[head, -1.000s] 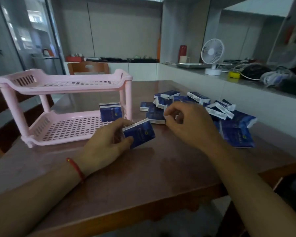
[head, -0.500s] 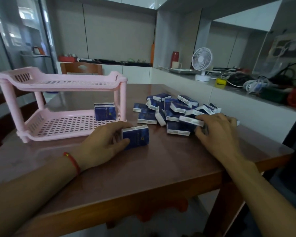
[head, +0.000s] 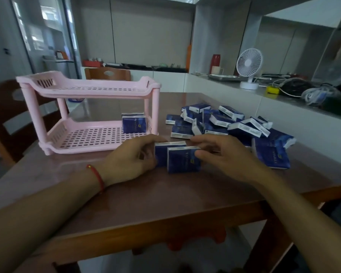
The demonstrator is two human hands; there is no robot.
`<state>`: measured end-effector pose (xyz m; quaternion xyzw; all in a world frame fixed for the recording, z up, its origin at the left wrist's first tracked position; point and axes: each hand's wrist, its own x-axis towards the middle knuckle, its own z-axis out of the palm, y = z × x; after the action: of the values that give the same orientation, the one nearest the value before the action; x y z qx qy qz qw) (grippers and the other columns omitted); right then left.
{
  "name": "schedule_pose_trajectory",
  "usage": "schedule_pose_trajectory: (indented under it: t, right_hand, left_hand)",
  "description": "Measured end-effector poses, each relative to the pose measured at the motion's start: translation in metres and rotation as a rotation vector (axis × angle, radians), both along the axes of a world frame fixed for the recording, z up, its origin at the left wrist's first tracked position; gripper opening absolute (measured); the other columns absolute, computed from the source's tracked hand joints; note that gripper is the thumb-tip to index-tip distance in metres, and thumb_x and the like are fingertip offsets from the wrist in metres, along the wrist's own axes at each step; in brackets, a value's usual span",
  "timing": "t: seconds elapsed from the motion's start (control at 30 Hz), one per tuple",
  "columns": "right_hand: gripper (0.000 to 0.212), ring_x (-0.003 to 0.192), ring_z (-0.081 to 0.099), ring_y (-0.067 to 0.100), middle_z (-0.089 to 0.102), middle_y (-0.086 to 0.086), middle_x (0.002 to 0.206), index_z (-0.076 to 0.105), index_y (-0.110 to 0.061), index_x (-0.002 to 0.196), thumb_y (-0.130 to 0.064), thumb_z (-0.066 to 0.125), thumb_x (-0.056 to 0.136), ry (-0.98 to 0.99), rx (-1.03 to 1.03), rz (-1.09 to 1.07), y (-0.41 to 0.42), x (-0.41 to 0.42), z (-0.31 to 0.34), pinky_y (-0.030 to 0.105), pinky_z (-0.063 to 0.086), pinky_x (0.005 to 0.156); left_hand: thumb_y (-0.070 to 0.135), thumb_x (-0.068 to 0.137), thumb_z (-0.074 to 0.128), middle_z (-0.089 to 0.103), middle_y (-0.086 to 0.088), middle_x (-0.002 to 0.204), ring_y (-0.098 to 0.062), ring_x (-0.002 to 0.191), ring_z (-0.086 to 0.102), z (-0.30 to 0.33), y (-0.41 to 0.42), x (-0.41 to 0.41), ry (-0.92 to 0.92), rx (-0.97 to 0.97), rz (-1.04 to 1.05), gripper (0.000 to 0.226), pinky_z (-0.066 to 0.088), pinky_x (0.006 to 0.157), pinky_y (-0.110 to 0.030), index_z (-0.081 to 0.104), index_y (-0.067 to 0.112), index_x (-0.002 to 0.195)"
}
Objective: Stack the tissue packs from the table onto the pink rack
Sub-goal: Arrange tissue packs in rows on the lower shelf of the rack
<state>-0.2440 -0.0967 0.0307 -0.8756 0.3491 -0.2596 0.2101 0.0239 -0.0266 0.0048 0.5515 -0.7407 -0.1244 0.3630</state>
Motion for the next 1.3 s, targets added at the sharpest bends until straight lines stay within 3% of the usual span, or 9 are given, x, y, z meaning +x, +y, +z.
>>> schedule_pose_trajectory:
  t: [0.13, 0.27, 0.47, 0.53, 0.7, 0.87, 1.0, 1.13, 1.3]
  right_hand:
    - [0.045, 0.103, 0.065, 0.001, 0.071, -0.009, 0.115, 0.056, -0.029, 0.138, -0.034, 0.065, 0.094, -0.033, -0.078, -0.029, 0.0, 0.019, -0.003, 0.018, 0.053, 0.089]
    - [0.041, 0.099, 0.065, 0.003, 0.071, -0.005, 0.113, 0.06, -0.024, 0.133, -0.032, 0.067, 0.093, -0.038, -0.112, -0.032, 0.002, 0.028, -0.004, 0.028, 0.057, 0.09]
    - [0.038, 0.086, 0.068, -0.001, 0.071, -0.011, 0.103, 0.064, -0.026, 0.127, -0.033, 0.069, 0.09, -0.08, -0.048, 0.016, 0.002, 0.031, -0.002, 0.018, 0.057, 0.08]
    - [0.038, 0.082, 0.071, 0.002, 0.071, -0.008, 0.102, 0.064, -0.024, 0.125, -0.032, 0.07, 0.089, -0.127, 0.028, 0.049, 0.002, 0.034, 0.0, 0.023, 0.06, 0.076]
    - [0.033, 0.081, 0.072, 0.011, 0.072, -0.003, 0.098, 0.063, -0.019, 0.121, -0.036, 0.064, 0.092, -0.197, 0.105, 0.129, -0.003, 0.044, 0.012, 0.032, 0.062, 0.071]
    - [0.021, 0.079, 0.073, 0.009, 0.074, -0.003, 0.095, 0.065, -0.022, 0.116, -0.028, 0.063, 0.096, -0.175, 0.051, 0.077, -0.028, 0.061, 0.024, 0.03, 0.062, 0.068]
    - [0.015, 0.08, 0.071, 0.012, 0.073, -0.004, 0.094, 0.068, -0.025, 0.107, -0.026, 0.063, 0.093, -0.148, -0.039, -0.01, -0.055, 0.09, 0.024, 0.036, 0.061, 0.074]
    - [0.027, 0.081, 0.067, 0.015, 0.07, 0.0, 0.103, 0.065, -0.019, 0.118, -0.015, 0.059, 0.091, -0.081, -0.003, -0.038, -0.071, 0.123, 0.016, 0.023, 0.055, 0.062]
    - [0.031, 0.092, 0.066, 0.016, 0.07, 0.001, 0.106, 0.065, -0.016, 0.115, -0.002, 0.058, 0.088, -0.295, 0.097, -0.093, -0.089, 0.148, -0.006, 0.033, 0.058, 0.079]
  left_hand:
    - [0.02, 0.076, 0.076, 0.068, 0.01, 0.107, 0.004, 0.08, 0.06, 0.004, 0.005, -0.006, 0.113, 0.099, -0.079, 0.057, 0.044, 0.067, -0.008, 0.056, 0.03, 0.129]
    - [0.033, 0.076, 0.083, 0.068, 0.012, 0.103, 0.005, 0.079, 0.061, 0.001, 0.006, -0.013, 0.076, 0.034, -0.029, 0.054, 0.046, 0.069, -0.009, 0.054, 0.027, 0.122]
    - [0.023, 0.078, 0.083, 0.07, 0.009, 0.1, 0.002, 0.074, 0.062, 0.002, 0.004, -0.006, 0.116, 0.017, 0.002, 0.046, 0.046, 0.066, -0.013, 0.056, 0.026, 0.115]
    - [0.021, 0.078, 0.083, 0.071, 0.009, 0.103, 0.002, 0.078, 0.064, 0.006, 0.005, -0.003, 0.135, 0.014, 0.002, 0.044, 0.047, 0.069, -0.013, 0.058, 0.026, 0.115]
    - [0.024, 0.07, 0.076, 0.072, 0.0, 0.107, -0.021, 0.097, 0.07, 0.028, 0.014, 0.022, 0.203, 0.004, -0.014, 0.041, 0.059, 0.081, -0.036, 0.061, 0.025, 0.108]
    - [0.022, 0.068, 0.072, 0.072, 0.0, 0.101, -0.021, 0.092, 0.067, 0.034, 0.011, 0.057, 0.184, -0.081, 0.185, 0.04, 0.056, 0.071, -0.024, 0.06, 0.022, 0.105]
    - [0.019, 0.077, 0.082, 0.067, 0.011, 0.098, 0.001, 0.081, 0.063, 0.028, -0.004, 0.076, 0.102, -0.086, 0.354, 0.044, 0.048, 0.065, -0.01, 0.057, 0.018, 0.113]
    - [0.017, 0.078, 0.082, 0.068, 0.002, 0.106, -0.01, 0.084, 0.065, 0.022, -0.022, 0.087, 0.029, -0.012, 0.421, 0.048, 0.051, 0.072, -0.019, 0.056, 0.02, 0.117]
    - [0.005, 0.081, 0.078, 0.062, -0.008, 0.112, -0.023, 0.077, 0.066, 0.027, -0.041, 0.084, 0.003, 0.079, 0.366, 0.046, 0.056, 0.063, -0.029, 0.056, 0.015, 0.121]
